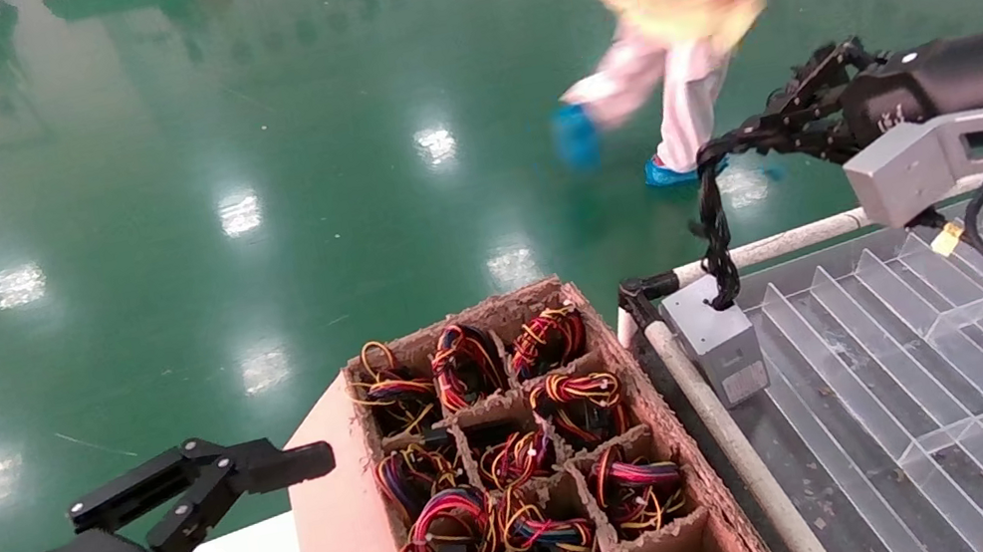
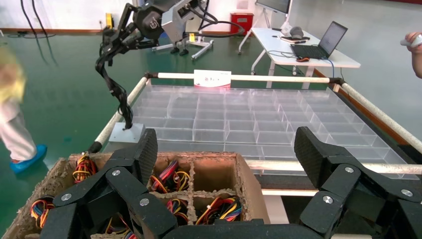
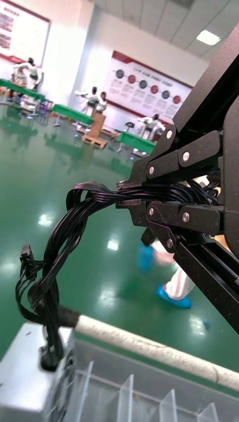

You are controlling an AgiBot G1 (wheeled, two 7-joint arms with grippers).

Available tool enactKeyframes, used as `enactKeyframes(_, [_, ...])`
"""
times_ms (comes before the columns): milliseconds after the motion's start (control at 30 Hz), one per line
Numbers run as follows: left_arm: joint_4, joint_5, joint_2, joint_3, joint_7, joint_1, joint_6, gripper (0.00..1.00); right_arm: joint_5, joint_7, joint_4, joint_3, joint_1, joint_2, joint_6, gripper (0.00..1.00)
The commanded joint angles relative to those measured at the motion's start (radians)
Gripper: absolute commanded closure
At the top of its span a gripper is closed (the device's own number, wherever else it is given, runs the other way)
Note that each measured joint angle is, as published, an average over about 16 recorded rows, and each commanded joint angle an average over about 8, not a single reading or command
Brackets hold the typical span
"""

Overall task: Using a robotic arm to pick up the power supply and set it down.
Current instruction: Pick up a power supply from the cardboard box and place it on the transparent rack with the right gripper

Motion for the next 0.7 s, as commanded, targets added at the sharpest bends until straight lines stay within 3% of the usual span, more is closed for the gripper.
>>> enactKeyframes(33, [0.0, 0.0, 0.0, 0.0, 0.0, 0.0, 0.0, 0.0, 0.007, -0.026, -0.028, 0.007, 0.002, -0.004, 0.007, 1.0])
enactKeyframes(233, [0.0, 0.0, 0.0, 0.0, 0.0, 0.0, 0.0, 0.0, -0.001, -0.067, -0.093, 0.003, 0.009, -0.018, 0.014, 0.99])
enactKeyframes(400, [0.0, 0.0, 0.0, 0.0, 0.0, 0.0, 0.0, 0.0, -0.009, -0.088, -0.132, 0.0, 0.016, -0.033, 0.024, 0.85])
enactKeyframes(467, [0.0, 0.0, 0.0, 0.0, 0.0, 0.0, 0.0, 0.0, -0.012, -0.096, -0.145, -0.002, 0.016, -0.042, 0.028, 0.74])
enactKeyframes(700, [0.0, 0.0, 0.0, 0.0, 0.0, 0.0, 0.0, 0.0, -0.02, -0.104, -0.189, -0.009, 0.012, -0.079, 0.044, 0.1])
